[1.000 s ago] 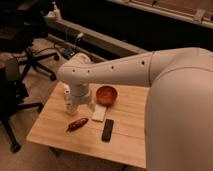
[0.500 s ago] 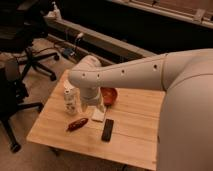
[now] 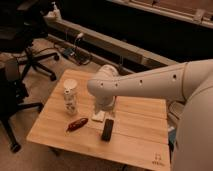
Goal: Place the eraser in the ceramic cup
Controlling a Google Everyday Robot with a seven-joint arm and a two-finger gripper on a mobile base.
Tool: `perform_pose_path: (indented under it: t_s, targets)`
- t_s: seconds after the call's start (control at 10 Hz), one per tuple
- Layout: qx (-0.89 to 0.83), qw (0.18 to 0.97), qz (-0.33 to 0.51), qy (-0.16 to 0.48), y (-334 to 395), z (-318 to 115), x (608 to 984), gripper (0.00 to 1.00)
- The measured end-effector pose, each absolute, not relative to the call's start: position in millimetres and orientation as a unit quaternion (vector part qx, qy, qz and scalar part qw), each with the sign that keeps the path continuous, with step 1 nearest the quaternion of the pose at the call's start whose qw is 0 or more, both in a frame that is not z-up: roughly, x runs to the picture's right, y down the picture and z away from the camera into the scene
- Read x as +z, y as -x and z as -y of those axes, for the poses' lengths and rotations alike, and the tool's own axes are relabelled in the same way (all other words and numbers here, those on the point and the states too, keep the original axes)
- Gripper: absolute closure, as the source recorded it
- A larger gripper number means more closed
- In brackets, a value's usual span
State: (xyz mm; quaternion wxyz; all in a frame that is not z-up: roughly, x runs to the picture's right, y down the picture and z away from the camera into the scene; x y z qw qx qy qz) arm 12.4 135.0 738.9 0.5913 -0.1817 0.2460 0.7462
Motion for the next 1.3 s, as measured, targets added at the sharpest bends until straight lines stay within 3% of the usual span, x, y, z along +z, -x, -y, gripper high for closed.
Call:
perform_pose_path:
  t_s: [0.5, 1.3]
  targets:
    - [0.753, 0.572, -0.275, 0.172, -32.1, -168.5, 782.9, 0.35]
    - [0.754, 0.558, -0.288, 0.195, -26.3, -196.0, 823.5, 0.35]
